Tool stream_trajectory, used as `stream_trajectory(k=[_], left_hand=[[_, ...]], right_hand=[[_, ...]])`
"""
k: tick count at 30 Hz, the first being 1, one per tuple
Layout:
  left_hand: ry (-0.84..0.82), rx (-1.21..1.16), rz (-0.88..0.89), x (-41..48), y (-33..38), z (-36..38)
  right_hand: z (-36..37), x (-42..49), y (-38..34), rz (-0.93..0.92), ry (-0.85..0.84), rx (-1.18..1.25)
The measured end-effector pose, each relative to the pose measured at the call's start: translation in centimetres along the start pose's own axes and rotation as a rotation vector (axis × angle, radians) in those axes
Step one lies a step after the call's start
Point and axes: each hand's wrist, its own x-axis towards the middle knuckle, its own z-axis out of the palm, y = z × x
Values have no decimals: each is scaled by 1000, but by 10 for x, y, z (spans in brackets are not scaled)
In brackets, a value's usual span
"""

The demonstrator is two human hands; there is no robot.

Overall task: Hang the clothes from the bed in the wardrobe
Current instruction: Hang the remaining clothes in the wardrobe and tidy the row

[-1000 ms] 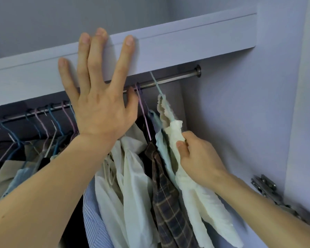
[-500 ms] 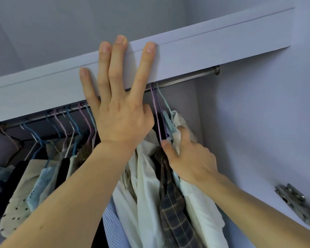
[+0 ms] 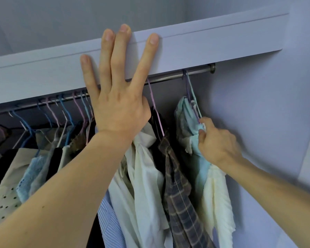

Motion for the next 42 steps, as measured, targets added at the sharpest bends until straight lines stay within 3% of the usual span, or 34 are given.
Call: stream_trajectory(k=[4,8,11,14,18,21,24,28,34,37,39,42], left_hand=[[-26,-14,11,0,0,-2],[-29,-13,8,-1,-1,-1],[-25,-39,12,-1,-1,-2],[-71,-87,28,0,-3,-6],[-187,-184,104,4,-20,-25],[-283,-200,202,15,-56,-39],[-404,-159,14,20,-120,-48],[-428,-86,93,3,-184,-56],[-361,-119,52,-6,-190,-50],[-371,-134,66,-5,-192,-51],[-389,-139,64,-4,-192,-53],[-412,-142,47,-4,-188,-55]], right_hand=[[-21,-10,-2,85,23,-128],[-32,-35,-45,-62,113,-120],[-15,-40,-79,-250,-71,-73],[0,-37,-84,-243,-308,-211],[-8,-31,-77,-179,-244,-159],[-13,-33,-89,-231,-347,-215],[-20,-30,-98,-229,-427,-339],[-32,-27,-91,-113,-364,-469],[-58,-41,-90,89,-315,-566],[-60,-47,-112,37,-238,-652],[-51,-51,-134,-47,-224,-506],[-28,-55,-166,-24,-391,-170]])
